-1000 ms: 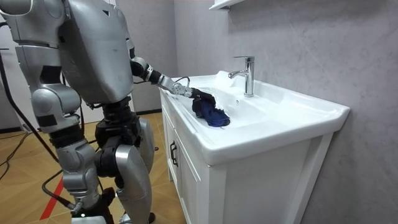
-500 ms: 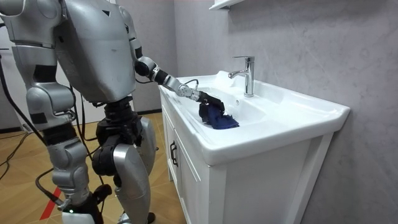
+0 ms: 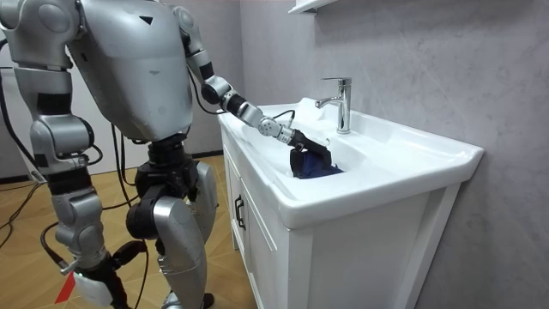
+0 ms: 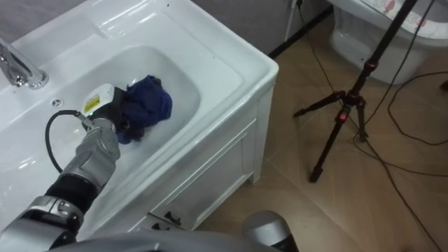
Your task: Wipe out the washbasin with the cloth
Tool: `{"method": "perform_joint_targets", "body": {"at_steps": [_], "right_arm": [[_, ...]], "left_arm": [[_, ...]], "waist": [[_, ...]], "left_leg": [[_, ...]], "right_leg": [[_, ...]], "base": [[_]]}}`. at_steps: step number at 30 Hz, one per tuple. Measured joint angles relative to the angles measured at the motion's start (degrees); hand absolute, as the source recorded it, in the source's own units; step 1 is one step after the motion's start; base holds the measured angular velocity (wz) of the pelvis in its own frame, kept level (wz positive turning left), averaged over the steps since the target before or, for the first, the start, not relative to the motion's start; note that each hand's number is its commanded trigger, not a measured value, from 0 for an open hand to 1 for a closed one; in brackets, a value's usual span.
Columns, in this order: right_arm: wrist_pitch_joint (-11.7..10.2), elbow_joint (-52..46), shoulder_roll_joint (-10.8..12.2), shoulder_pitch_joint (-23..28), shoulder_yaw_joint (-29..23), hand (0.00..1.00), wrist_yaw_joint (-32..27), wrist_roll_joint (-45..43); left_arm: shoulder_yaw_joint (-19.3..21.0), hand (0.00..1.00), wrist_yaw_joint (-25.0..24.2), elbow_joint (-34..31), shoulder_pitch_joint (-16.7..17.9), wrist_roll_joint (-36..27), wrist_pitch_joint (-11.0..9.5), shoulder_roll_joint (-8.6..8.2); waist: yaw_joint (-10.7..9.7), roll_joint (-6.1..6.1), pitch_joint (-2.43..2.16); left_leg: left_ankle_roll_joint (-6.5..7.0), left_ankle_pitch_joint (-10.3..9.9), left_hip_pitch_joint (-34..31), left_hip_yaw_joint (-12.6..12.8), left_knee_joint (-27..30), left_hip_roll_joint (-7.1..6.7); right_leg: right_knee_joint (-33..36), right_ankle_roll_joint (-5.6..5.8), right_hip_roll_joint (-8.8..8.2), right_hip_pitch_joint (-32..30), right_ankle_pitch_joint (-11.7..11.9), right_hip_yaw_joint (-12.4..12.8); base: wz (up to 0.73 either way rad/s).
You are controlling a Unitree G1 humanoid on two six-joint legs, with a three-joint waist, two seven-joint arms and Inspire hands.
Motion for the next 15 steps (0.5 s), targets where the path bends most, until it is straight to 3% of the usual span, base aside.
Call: {"method": "perform_joint_targets", "body": {"at_steps": [4, 9, 15], "right_arm": [[0.58, 0.09, -0.39, 0.01, -0.02, 0.0, -0.08, 0.26], [0.55, 0.1, -1.5, 0.38, 0.14, 0.0, -0.03, 1.29], [0.46, 0.25, -1.32, -0.42, 0.11, 0.0, -0.45, 1.66]], "left_arm": [[-0.29, 1.0, -1.69, -0.23, -1.53, 0.04, 2.69, 0.0], [-2.57, 1.0, -3.09, -0.53, -3.51, 0.07, 3.78, -0.01], [-3.75, 1.0, -6.69, -8.55, -3.51, 0.01, 5.92, 0.0]], "waist": [[-1.95, 0.23, 0.0], [-2.38, 0.32, 0.01], [-3.43, 0.56, 0.02]], "left_leg": [[0.16, -0.1, -0.16, 0.25, 0.15, -0.16], [0.39, -0.31, -0.31, 0.25, 0.64, -0.15], [0.43, -0.31, -1.87, -0.85, 0.93, -0.16]], "right_leg": [[-0.51, 0.25, -0.11, -0.15, 0.13, 0.45], [-0.45, 0.37, -0.29, -0.01, 0.2, 0.46], [-0.59, 0.55, -0.63, -0.3, 0.4, 0.15]], "base": [[-0.02], [0.0], [0.1]]}}
